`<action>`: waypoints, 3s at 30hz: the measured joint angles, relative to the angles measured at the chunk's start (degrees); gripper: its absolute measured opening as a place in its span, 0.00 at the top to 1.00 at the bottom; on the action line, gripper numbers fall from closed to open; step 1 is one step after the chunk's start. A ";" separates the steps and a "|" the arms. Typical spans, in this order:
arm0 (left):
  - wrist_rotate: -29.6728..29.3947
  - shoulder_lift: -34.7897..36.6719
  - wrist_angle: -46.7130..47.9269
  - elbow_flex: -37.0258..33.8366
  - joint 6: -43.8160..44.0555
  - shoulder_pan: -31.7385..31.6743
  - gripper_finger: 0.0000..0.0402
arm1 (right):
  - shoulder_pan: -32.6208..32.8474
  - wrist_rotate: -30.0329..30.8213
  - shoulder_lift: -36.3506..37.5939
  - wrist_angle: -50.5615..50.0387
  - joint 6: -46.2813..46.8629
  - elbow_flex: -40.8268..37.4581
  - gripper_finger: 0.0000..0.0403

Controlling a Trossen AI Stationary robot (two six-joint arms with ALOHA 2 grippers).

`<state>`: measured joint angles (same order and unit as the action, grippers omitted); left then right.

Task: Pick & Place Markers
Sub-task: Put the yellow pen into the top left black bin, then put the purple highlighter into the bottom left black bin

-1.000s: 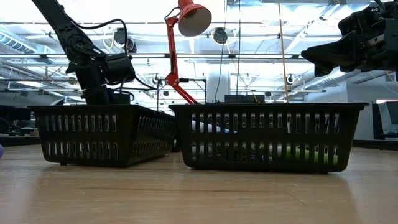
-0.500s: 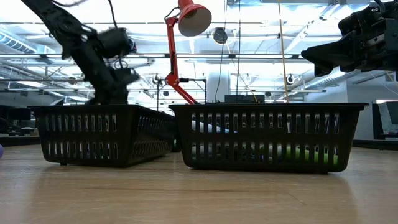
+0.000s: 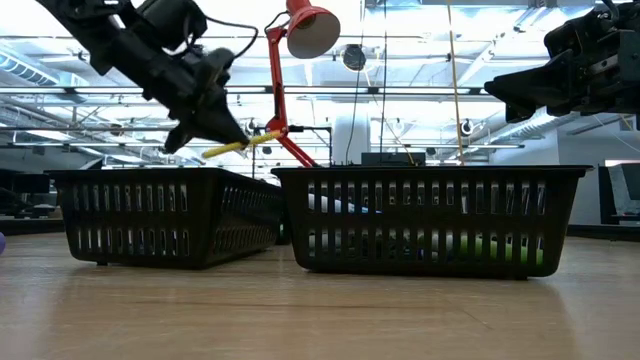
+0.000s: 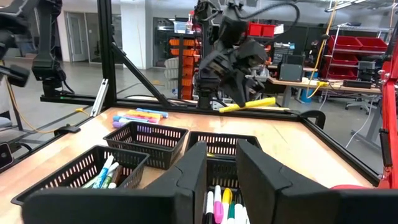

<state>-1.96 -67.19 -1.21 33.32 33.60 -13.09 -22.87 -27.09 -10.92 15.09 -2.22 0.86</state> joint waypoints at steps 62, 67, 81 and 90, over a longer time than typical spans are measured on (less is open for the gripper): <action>15.33 -7.67 -19.73 6.66 3.16 37.56 0.77 | -0.01 0.00 -0.01 0.02 0.00 0.00 0.81; -0.32 -11.35 13.69 20.46 16.09 43.50 0.77 | -0.02 0.00 -0.02 0.02 0.00 0.00 0.81; -7.59 -28.88 49.80 41.81 52.31 55.64 0.77 | -0.02 0.01 -0.02 0.03 0.00 0.00 0.81; 1.73 -35.43 54.35 41.77 79.15 56.52 0.98 | -0.01 0.01 0.00 0.02 0.00 0.00 0.81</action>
<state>-0.23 -102.63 53.13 75.09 112.75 43.43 -22.89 -27.08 -10.92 15.11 -2.22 0.86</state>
